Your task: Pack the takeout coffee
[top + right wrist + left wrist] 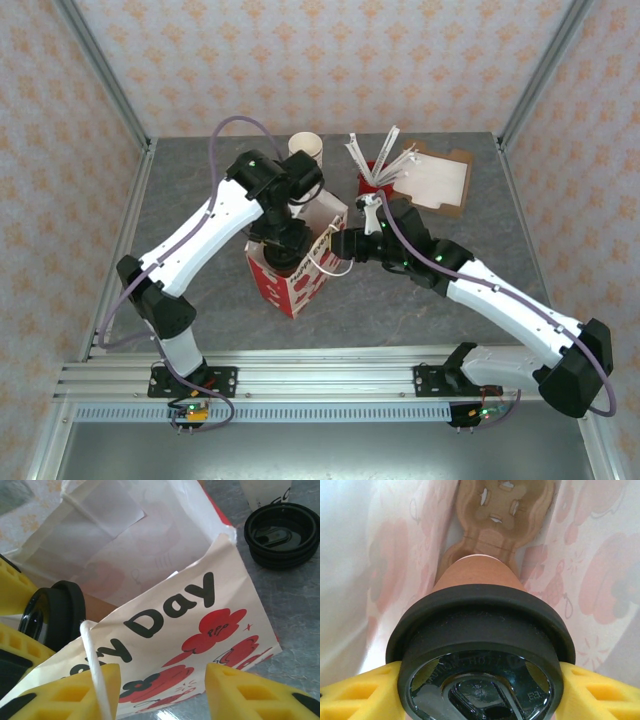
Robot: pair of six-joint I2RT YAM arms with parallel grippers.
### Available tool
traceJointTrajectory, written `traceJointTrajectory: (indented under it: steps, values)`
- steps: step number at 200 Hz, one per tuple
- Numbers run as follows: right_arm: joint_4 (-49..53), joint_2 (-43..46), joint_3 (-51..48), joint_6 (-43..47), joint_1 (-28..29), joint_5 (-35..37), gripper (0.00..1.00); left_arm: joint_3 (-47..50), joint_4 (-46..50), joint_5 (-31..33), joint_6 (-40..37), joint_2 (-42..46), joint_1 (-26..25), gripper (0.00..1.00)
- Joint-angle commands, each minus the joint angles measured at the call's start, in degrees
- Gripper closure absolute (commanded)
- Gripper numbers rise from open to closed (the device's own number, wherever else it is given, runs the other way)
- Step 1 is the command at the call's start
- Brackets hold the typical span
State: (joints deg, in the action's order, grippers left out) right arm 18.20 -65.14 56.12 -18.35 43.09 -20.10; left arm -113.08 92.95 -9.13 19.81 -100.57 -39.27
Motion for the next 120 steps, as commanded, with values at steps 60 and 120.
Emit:
traceJointTrajectory:
  steps: [60, 120]
  values:
    - [8.1, -1.3, 6.6, 5.1, -1.0, 2.7, 0.59, -3.1, 8.7, 7.0, -6.8, -2.8, -0.3, 0.6]
    - [9.9, -2.4, 8.9, 5.7, -2.1, 2.3, 0.67, 2.2, 5.5, 6.0, -10.3, -0.5, -0.4, 0.61]
